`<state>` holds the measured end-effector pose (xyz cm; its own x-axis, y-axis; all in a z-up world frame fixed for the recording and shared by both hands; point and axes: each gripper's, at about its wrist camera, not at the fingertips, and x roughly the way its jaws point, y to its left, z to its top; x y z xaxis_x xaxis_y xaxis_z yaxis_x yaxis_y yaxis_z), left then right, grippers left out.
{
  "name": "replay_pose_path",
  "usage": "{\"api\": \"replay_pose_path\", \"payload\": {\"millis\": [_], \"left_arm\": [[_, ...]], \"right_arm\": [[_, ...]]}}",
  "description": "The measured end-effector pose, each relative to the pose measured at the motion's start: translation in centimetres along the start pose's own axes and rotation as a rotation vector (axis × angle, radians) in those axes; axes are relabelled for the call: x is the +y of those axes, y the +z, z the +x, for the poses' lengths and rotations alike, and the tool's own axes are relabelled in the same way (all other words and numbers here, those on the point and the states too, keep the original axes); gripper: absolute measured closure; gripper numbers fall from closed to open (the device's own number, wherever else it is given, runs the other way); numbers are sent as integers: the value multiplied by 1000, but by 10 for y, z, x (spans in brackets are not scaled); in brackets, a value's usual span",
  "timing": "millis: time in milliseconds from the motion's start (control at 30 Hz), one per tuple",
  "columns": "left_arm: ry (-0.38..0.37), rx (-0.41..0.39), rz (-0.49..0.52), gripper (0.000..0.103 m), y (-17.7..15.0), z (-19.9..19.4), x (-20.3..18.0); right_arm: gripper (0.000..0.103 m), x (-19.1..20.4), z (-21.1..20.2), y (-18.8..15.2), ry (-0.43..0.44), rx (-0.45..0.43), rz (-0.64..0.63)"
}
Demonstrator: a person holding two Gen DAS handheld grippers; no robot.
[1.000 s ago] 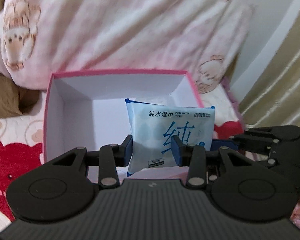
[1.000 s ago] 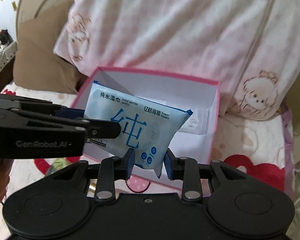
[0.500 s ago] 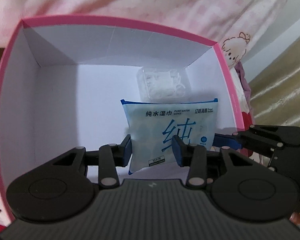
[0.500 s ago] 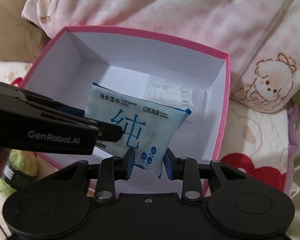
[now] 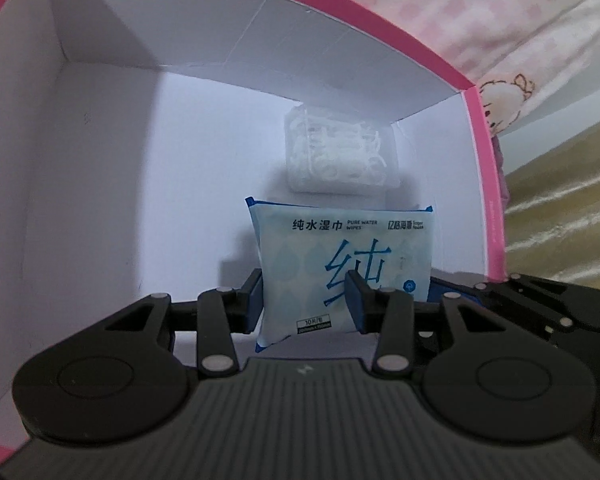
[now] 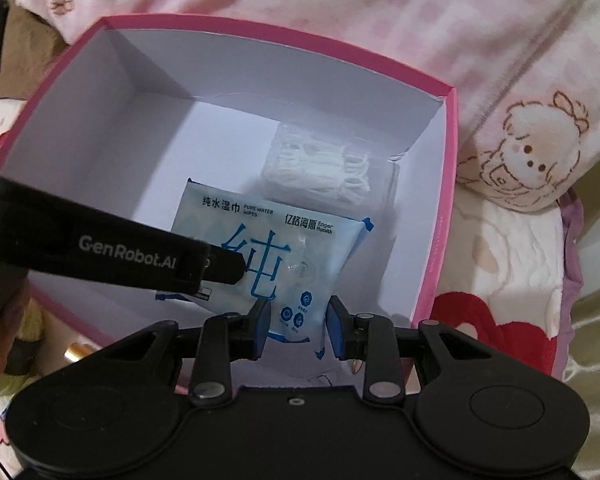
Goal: Organize objects
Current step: 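Release the wet-wipes pack in the box and withdraw the right gripper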
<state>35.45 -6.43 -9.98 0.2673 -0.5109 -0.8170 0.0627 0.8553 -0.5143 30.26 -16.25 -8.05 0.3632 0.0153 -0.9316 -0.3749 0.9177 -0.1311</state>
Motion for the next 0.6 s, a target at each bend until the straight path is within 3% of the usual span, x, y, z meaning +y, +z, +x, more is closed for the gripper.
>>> {"api": "replay_pose_path", "payload": {"millis": [100, 300, 500, 600], "left_arm": [[47, -1, 19, 59, -1, 7, -5], [103, -49, 86, 56, -11, -6, -16], [93, -104, 152, 56, -25, -63, -36], [108, -133, 200, 56, -34, -99, -51]], "right_arm": [[68, 5, -4, -2, -56, -46, -31], [67, -17, -28, -15, 90, -139, 49], [67, -37, -69, -34, 250, -219, 116], [66, -37, -97, -43, 268, -261, 106]]}}
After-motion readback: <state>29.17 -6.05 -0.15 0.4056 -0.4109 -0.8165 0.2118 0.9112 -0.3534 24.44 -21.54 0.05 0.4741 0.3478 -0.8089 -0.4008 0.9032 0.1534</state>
